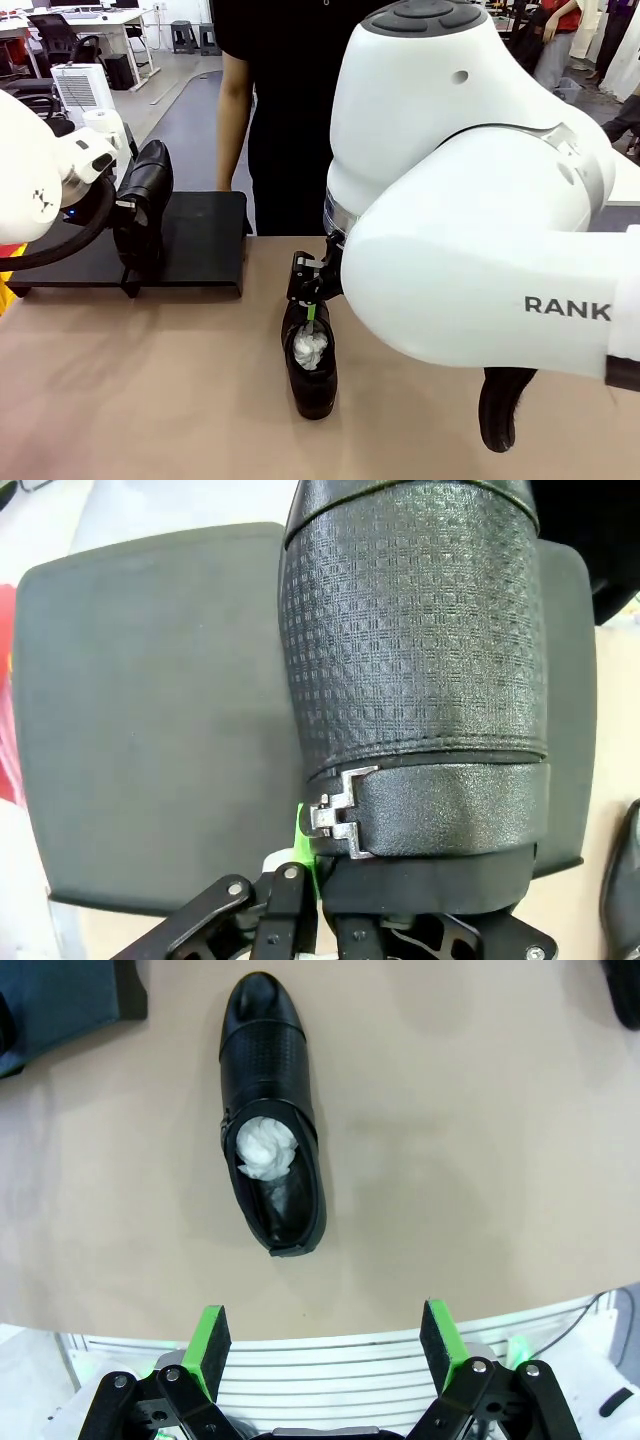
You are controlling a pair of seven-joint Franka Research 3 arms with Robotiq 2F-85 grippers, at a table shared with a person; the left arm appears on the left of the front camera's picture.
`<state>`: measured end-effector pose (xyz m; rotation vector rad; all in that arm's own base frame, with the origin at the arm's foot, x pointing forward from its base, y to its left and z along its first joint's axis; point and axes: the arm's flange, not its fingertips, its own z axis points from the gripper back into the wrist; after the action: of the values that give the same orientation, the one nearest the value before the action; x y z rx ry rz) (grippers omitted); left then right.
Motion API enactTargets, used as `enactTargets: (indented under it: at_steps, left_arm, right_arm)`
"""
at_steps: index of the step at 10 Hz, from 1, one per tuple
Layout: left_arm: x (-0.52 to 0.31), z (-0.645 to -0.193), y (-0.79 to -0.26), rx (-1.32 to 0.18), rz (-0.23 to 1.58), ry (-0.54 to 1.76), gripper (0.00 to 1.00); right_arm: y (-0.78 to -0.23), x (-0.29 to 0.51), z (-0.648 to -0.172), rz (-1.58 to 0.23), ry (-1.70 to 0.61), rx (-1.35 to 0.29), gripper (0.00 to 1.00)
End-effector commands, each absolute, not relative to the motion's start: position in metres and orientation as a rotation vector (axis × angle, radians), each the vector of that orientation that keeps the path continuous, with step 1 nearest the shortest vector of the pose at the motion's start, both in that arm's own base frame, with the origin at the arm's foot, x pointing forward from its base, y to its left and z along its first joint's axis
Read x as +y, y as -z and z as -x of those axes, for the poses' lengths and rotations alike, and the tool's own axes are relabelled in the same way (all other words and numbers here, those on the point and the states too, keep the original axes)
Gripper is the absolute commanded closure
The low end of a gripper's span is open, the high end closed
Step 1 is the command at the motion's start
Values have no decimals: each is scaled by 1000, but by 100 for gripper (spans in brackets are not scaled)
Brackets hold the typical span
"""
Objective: Organize the shoes by placing them on the stand.
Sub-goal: Place the Shoe from the middle of the table onto the Shoes Stand.
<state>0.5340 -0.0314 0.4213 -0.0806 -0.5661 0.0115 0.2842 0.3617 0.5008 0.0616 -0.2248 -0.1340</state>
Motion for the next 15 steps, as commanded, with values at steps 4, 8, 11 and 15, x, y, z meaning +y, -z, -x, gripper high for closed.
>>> enactTargets:
  at_steps: [4, 8, 11, 15]
  left_arm:
    - [-35, -545, -422, -531, 121, 1, 24]
    - [-36, -529, -435, -570, 44, 3, 0]
    - [-55, -493, -459, -541, 79, 57, 0]
    - [-36, -527, -445, -575, 57, 30, 0]
  right_arm:
    - [-503, 365, -286, -71, 152, -220, 0]
    - [-503, 365, -286, -71, 152, -220, 0]
    - [-501, 362, -284, -62, 134, -225, 0]
    - [-547, 330, -225, -130, 71, -292, 0]
